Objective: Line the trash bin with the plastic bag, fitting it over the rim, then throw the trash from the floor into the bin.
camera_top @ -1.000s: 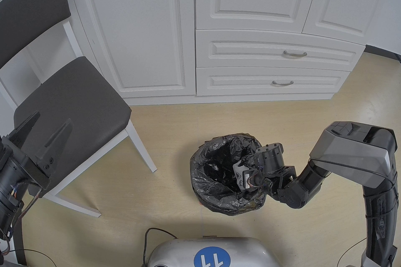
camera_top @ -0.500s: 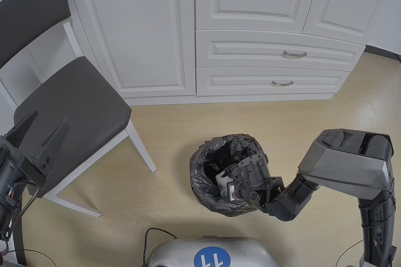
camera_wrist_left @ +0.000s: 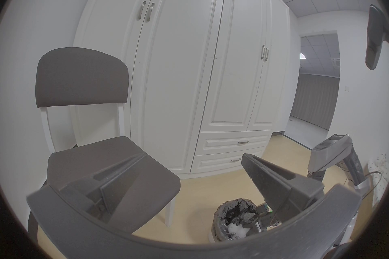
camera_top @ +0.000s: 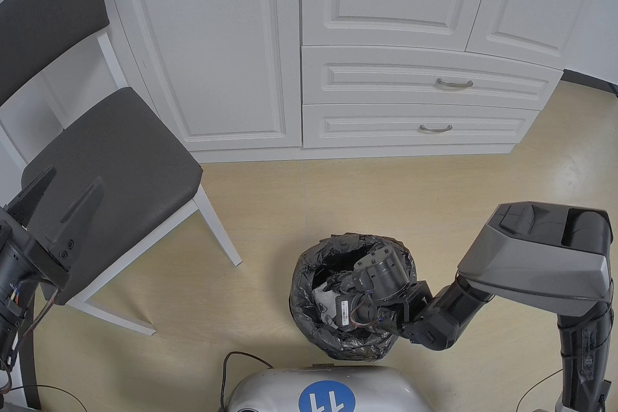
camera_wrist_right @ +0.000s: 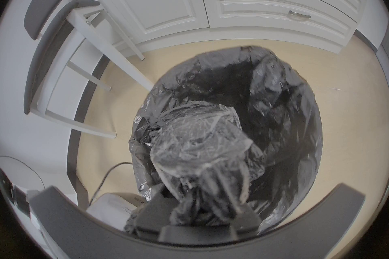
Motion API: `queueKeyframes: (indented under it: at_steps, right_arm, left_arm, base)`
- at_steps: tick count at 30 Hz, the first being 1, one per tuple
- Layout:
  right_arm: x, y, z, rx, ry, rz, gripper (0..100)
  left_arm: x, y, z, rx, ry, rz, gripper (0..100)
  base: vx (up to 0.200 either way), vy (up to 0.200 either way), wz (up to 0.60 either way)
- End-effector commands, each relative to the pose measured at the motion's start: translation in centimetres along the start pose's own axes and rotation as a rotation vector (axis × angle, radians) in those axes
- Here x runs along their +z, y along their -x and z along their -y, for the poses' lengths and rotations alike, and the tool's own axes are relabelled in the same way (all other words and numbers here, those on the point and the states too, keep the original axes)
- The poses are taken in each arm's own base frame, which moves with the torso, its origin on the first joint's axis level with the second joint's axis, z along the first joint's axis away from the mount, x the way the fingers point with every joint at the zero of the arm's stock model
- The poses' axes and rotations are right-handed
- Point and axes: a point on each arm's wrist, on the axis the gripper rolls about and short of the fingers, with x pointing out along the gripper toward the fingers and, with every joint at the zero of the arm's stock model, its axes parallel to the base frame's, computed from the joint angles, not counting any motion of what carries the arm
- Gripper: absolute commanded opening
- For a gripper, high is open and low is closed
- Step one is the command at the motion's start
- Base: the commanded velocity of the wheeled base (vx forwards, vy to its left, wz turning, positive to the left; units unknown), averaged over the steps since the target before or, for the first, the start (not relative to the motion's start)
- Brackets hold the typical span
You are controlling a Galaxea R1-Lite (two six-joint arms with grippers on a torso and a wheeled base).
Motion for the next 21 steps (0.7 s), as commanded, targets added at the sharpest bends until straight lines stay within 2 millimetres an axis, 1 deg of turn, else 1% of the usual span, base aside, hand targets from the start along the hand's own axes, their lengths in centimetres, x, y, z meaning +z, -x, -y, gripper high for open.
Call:
queueKeyframes:
  at_steps: [1, 3, 5, 6, 7, 8, 12, 15, 18, 19, 21]
  right_arm:
    - [1.6, 0.0, 1.6, -0.038, -0.029, 0.039, 0]
    - [1.9, -0.2, 2.6, -0.065, -0.013, 0.041, 0]
    - [2.0, -0.5, 4.3, -0.121, 0.029, 0.036, 0]
    - [1.9, -0.6, 4.7, -0.139, 0.045, 0.033, 0]
    - [1.9, -0.6, 4.7, -0.139, 0.045, 0.033, 0]
    - [1.6, -1.3, 5.8, -0.194, 0.077, 0.019, 0]
    - [0.2, -2.5, 6.3, -0.218, 0.094, -0.033, 0]
    - [-0.3, -3.2, 6.4, -0.227, 0.100, -0.067, 0]
    - [-0.2, -4.4, 6.3, -0.226, 0.079, -0.052, 0]
    - [-0.2, -4.5, 6.4, -0.228, 0.077, -0.052, 0]
    - [0.4, -5.8, 6.2, -0.223, -0.002, -0.011, 0]
  left_arm:
    - [0.2, 0.0, 0.0, 0.002, 0.001, 0.007, 100]
    - [0.1, -0.1, 0.0, 0.002, 0.001, 0.005, 100]
    - [0.1, -0.1, 0.0, 0.002, 0.001, 0.004, 100]
    - [0.1, -0.1, 0.0, 0.001, 0.002, 0.002, 100]
    - [0.1, -0.1, 0.0, 0.001, 0.002, 0.002, 100]
    - [0.1, -0.1, 0.0, 0.001, 0.002, 0.002, 100]
    - [0.0, -0.1, 0.0, -0.001, 0.001, -0.004, 100]
    - [-0.1, -0.1, 0.0, -0.001, 0.000, -0.008, 100]
    - [-0.2, -0.2, 0.0, -0.007, 0.000, -0.013, 100]
    - [-0.2, -0.2, 0.0, -0.007, -0.001, -0.013, 100]
    - [-0.2, -0.2, 0.1, -0.024, 0.001, -0.013, 100]
  base:
    - [0.000, 0.000, 0.00]
    - [0.000, 0.000, 0.00]
    - [0.000, 0.000, 0.00]
    - [0.000, 0.000, 0.00]
    - [0.000, 0.000, 0.00]
    - [0.000, 0.000, 0.00]
    - [0.000, 0.000, 0.00]
    - [0.000, 0.000, 0.00]
    - [0.000, 0.000, 0.00]
    - [0.000, 0.000, 0.00]
    - [0.000, 0.000, 0.00]
